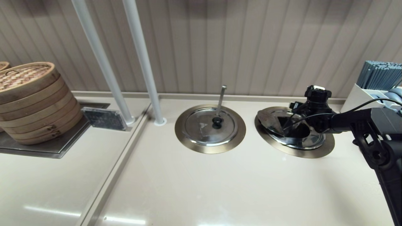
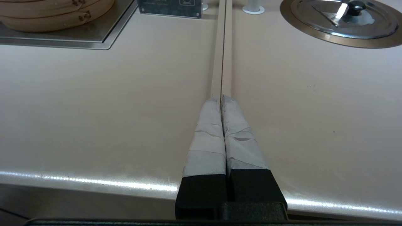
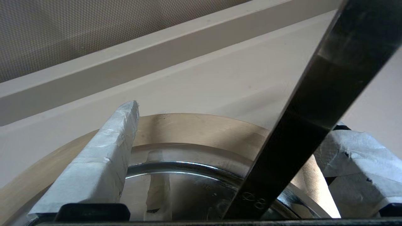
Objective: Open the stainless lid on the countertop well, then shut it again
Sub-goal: Stir with a spoon
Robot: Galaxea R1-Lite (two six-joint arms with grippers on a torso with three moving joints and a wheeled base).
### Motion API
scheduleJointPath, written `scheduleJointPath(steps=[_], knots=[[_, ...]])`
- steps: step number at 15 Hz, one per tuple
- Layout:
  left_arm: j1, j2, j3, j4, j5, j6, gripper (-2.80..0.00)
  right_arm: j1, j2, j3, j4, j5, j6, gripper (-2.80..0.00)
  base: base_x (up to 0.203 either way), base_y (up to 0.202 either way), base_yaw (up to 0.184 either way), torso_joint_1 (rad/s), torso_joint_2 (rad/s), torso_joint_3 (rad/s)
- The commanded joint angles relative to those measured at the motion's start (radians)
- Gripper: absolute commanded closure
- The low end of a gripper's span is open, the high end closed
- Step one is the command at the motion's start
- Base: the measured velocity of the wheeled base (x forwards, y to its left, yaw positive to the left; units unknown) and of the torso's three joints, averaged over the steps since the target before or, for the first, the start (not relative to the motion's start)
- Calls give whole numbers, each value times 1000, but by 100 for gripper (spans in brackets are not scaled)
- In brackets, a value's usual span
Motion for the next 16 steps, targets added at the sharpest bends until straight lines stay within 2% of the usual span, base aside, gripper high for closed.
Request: scheduleJointPath(steps=[1, 4, 5, 16], knots=[[0, 0, 0, 0, 0, 0, 0, 0, 11, -9, -4, 0, 2, -280, 0, 0, 0, 0, 0, 0], [0, 0, 0, 0, 0, 0, 0, 0, 11, -11, -6, 0, 2, -280, 0, 0, 0, 0, 0, 0], [0, 0, 0, 0, 0, 0, 0, 0, 10, -11, -10, 0, 4, 0, 0, 0, 0, 0, 0, 0], [0, 0, 0, 0, 0, 0, 0, 3, 2, -11, -17, 3, 12, 0, 0, 0, 0, 0, 0, 0]])
